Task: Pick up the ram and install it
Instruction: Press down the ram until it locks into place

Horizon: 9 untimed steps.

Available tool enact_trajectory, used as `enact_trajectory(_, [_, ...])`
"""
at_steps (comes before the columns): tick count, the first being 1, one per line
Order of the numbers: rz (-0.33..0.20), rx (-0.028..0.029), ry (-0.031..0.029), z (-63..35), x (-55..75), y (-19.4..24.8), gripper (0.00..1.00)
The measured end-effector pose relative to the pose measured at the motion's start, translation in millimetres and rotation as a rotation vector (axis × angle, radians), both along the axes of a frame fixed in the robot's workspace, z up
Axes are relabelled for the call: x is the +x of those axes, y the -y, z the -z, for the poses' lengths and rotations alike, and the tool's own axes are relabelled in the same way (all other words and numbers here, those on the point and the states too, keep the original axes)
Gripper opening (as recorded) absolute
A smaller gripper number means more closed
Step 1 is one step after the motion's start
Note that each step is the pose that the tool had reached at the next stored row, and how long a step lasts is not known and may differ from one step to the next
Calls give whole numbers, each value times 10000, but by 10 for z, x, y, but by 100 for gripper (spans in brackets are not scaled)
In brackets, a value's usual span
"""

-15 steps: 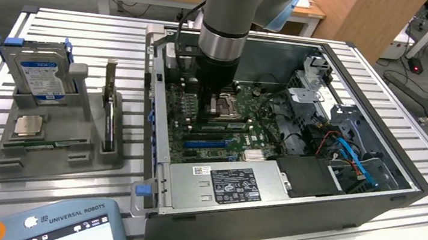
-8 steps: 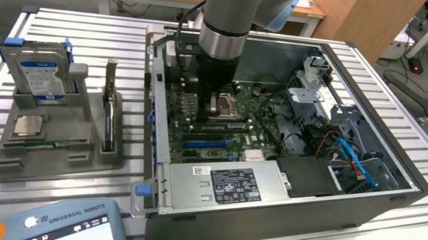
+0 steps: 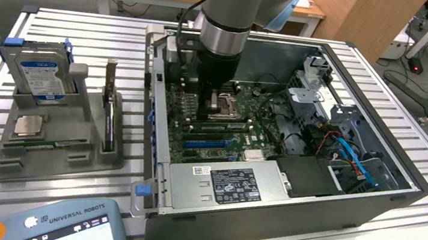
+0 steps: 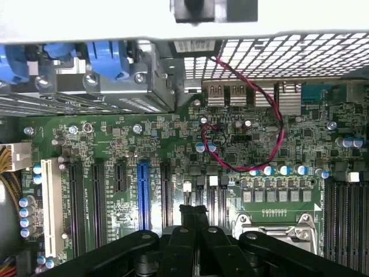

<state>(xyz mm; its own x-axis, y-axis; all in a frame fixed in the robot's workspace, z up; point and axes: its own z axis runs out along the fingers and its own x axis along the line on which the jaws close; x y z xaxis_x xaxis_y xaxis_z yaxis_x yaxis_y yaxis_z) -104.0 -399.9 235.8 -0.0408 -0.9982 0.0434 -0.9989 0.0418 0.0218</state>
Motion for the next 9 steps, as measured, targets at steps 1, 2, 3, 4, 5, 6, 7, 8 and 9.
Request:
enact_trajectory(1, [0,2,-18,-5,8,0,10])
enact_trajectory(2, [0,3,-38,-10,17,1,10])
enact_trajectory(3, [0,5,-57,-14,26,1,10])
enact_trajectory(4, [0,7,-76,-19,35,1,10])
enact_trajectory(5, [0,10,-98,-23,46,1,10])
enact_trajectory(6, [0,13,-119,-27,56,1,10])
enact_trajectory(7, [-1,15,-142,-31,67,1,10])
enact_trajectory(8, [-1,16,-165,-36,75,1,10])
enact_trajectory(9, [-2,17,-187,-39,83,1,10])
